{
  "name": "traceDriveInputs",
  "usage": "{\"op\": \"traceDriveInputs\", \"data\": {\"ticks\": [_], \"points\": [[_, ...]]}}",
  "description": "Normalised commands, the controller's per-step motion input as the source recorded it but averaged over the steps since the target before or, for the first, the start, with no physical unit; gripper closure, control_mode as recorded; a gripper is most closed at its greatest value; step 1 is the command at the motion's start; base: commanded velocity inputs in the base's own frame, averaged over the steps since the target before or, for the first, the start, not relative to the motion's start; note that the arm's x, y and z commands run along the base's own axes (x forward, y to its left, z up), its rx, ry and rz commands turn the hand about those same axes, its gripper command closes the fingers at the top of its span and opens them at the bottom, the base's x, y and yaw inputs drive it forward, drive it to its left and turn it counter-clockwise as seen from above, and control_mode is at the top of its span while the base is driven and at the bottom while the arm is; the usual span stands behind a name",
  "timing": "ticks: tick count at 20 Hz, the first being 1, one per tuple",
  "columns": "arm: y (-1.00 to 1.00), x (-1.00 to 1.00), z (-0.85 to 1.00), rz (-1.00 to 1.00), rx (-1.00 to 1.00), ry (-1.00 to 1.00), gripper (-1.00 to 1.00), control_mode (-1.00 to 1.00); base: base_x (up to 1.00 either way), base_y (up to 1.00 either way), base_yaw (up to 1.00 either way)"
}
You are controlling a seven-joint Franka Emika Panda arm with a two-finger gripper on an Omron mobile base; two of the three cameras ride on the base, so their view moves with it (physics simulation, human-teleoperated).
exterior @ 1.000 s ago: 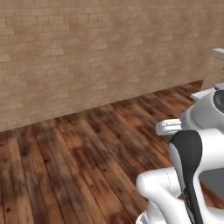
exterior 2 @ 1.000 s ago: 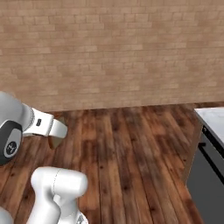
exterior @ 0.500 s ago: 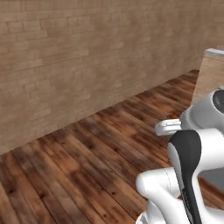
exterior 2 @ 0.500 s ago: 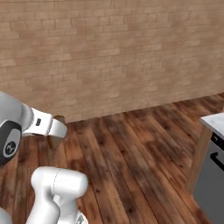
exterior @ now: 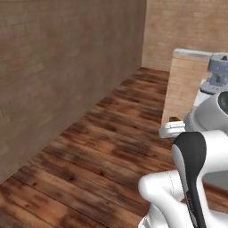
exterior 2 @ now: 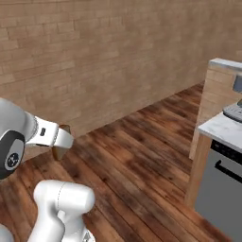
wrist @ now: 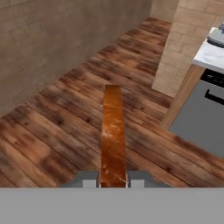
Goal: Start the toaster. Once the lever pops up, take the bread to the plate on the dining counter.
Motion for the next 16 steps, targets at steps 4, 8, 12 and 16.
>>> {"op": "traceDriveInputs", "data": {"ticks": [4, 8, 12, 16], "points": [[0.0, 0.0, 0.0, 0.0, 0.0, 0.0, 1.0, 1.0, 0.81, 0.89, -0.64], [0.0, 0.0, 0.0, 0.0, 0.0, 0.0, 1.0, 1.0, 0.82, 0.91, -0.63], [0.0, 0.0, 0.0, 0.0, 0.0, 0.0, 1.0, 1.0, 0.94, 0.99, -0.54], [0.0, 0.0, 0.0, 0.0, 0.0, 0.0, 1.0, 1.0, 1.0, 1.0, -0.4]]}}
